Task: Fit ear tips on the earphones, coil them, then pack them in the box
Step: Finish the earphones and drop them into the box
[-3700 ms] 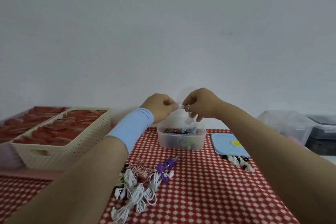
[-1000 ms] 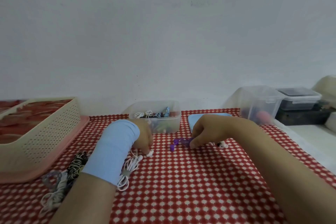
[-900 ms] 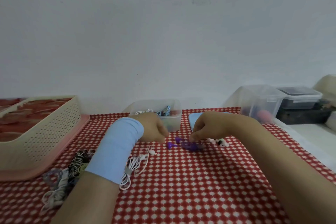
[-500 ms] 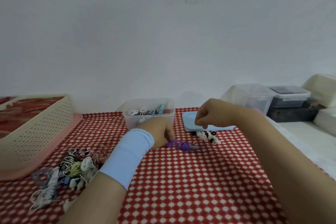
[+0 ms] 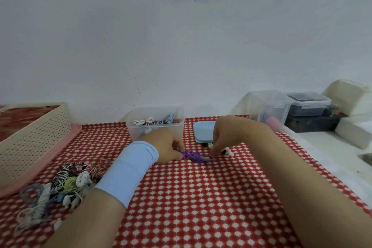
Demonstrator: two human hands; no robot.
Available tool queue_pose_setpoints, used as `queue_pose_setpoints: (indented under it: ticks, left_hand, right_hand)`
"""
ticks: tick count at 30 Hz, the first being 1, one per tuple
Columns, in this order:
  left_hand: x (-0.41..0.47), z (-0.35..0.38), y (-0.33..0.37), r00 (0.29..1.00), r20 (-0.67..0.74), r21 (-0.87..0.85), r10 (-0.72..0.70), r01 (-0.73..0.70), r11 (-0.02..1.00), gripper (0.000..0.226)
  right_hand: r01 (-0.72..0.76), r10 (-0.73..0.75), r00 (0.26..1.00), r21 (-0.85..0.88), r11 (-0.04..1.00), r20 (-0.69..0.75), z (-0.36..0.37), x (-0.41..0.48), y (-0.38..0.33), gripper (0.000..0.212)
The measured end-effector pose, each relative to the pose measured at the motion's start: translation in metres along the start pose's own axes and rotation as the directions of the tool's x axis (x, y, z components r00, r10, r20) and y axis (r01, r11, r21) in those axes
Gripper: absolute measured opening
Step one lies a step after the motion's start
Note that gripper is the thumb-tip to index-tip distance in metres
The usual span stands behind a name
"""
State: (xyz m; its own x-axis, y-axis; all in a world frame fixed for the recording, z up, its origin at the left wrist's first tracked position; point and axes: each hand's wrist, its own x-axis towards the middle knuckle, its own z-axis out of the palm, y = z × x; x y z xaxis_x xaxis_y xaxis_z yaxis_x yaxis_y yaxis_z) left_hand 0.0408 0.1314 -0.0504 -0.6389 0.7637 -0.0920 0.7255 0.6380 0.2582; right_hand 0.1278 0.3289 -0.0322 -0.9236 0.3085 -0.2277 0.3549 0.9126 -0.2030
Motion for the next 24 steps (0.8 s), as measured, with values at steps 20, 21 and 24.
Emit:
queue_pose_setpoints:
  ticks: [20,21,24]
  left_hand:
    - [-0.0060,-0.0006,0.0055,0.987,-0.140,-0.481,0.081,-0.140,0.866,0.021]
    - [-0.0066,-0.0009,0.0056,0.986,-0.140,-0.482,0.088,-0.146,0.864,0.024]
    - [-0.0078,-0.0019,0.0053,0.986,-0.136,-0.514,0.094,-0.151,0.845,0.023]
  right_hand:
    - [0.137,-0.140,0.989,0.083,0.987,0.042,-0.0007,0.0005,-0.0060,0.020]
    - [0.135,-0.139,0.990,0.087,0.987,0.037,-0.0013,0.0004,-0.0052,0.024]
    - [0.131,-0.138,0.990,0.142,0.981,0.038,-0.0056,-0.0022,-0.0015,0.022]
